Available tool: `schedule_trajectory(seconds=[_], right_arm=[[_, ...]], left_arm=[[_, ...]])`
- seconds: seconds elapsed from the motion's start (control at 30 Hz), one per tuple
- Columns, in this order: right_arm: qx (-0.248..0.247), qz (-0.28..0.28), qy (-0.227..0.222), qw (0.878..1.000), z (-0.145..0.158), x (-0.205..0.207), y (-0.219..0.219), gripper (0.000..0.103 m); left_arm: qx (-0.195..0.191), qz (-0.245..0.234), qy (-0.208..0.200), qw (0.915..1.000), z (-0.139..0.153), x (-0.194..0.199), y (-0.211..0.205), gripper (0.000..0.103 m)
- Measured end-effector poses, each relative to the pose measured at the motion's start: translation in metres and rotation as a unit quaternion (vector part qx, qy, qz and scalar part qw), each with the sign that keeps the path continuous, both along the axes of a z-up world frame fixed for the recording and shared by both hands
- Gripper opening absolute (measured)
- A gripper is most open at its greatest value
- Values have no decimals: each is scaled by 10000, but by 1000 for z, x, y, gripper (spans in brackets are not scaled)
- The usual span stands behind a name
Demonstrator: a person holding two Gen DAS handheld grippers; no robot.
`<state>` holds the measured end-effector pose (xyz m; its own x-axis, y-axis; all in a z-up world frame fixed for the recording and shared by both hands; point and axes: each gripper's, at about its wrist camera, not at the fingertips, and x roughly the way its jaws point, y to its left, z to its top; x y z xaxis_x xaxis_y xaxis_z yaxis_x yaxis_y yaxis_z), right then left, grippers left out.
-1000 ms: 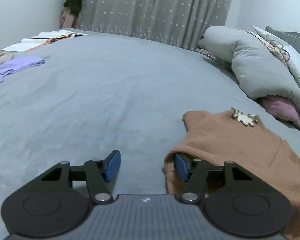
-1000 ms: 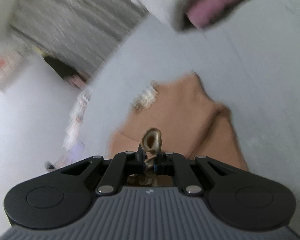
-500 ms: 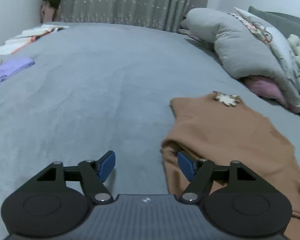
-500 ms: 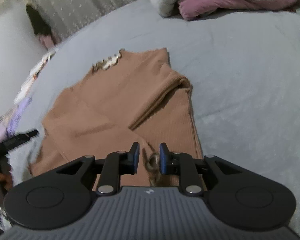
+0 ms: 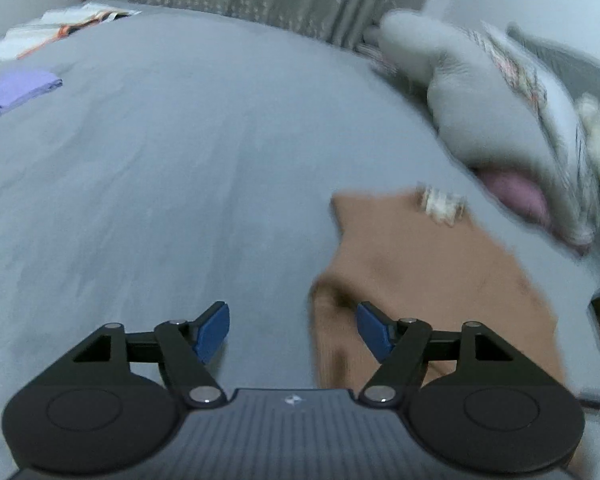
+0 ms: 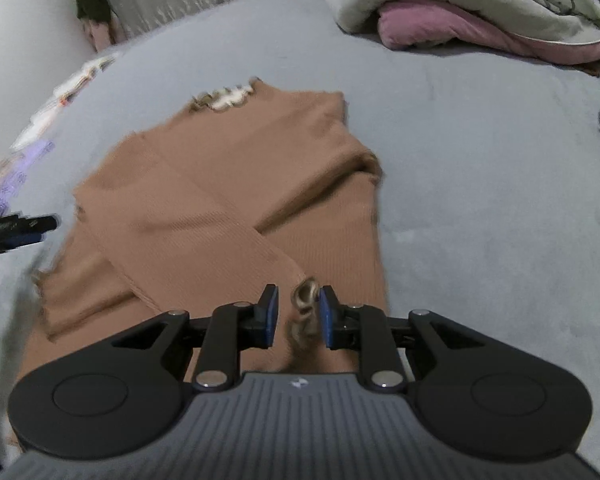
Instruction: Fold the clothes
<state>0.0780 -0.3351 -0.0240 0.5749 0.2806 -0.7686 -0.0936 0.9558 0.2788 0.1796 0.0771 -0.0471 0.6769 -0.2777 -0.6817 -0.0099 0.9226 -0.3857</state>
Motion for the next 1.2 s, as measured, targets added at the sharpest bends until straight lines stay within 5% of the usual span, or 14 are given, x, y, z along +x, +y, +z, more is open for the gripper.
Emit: schedule_trajectory(seconds=[0.33, 0.5, 0.57, 0.63, 0.7, 0.77, 0.87, 1.1, 1.2], right_arm=[[390, 5, -86, 9992, -18, 13, -2, 24], [1071, -76, -150, 9941, -29, 16, -15, 24], [1171, -45, -165, 9930, -29, 17, -15, 24], [1160, 2, -164, 9931, -30, 19, -13, 24], [1073, -15, -141, 9941, -32, 21, -12, 24], [1026, -39, -134, 9946, -33, 22, -11, 24], [817, -50, -130, 9966, -33, 22, -8, 24], [790, -152, -223, 9965, -21, 15, -12, 25], [767, -204, -107, 9968, -19, 12, -18, 33]], left_arm=[[-955, -497, 491, 9930, -39, 107, -1, 47], [-2026, -810, 770, 9729, -62, 139, 3, 21], [-2077, -864, 727, 9717, -66, 140, -1, 7], [-2038, -792, 606, 9739, -65, 141, -3, 6], [-1687, -615, 12, 9837, -53, 134, -3, 4], [-838, -516, -266, 9948, -49, 131, -11, 0], [-186, -569, -284, 9978, -55, 128, -14, 0], [-506, -661, -290, 9961, -18, 94, 1, 8], [-360, -791, -138, 9961, 1, 65, 2, 49]])
